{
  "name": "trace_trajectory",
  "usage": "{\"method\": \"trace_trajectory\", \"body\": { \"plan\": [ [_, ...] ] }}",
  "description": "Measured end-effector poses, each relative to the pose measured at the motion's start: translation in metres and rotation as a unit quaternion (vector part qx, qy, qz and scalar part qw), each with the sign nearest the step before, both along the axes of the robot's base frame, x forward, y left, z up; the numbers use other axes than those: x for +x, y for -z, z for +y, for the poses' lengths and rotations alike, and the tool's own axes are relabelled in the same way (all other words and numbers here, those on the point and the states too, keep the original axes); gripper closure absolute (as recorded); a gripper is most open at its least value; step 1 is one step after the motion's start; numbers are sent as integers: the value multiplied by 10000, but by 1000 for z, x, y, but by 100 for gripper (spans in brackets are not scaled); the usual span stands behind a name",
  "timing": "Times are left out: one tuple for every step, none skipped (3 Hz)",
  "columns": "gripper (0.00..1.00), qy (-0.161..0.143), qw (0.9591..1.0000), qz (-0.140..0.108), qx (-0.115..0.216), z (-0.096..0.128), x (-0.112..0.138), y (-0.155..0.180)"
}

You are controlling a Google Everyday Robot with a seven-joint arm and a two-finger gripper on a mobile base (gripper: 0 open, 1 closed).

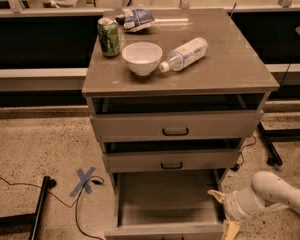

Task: Close bottom drawer

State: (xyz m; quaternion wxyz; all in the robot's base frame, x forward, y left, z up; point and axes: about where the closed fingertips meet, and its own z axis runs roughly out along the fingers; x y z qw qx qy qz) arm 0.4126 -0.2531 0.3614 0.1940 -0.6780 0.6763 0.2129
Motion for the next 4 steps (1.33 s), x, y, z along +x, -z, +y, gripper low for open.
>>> {"method": "trace_trajectory", "body": {
  "plan": [
    [0, 2, 10000, 4, 1, 0, 0, 0],
    [0, 42, 9989, -390, 249, 6, 11, 26],
    [0, 22, 9951, -971, 196, 24, 27, 79],
    [0, 22, 9951, -970, 196, 24, 27, 79]
  ]
}}
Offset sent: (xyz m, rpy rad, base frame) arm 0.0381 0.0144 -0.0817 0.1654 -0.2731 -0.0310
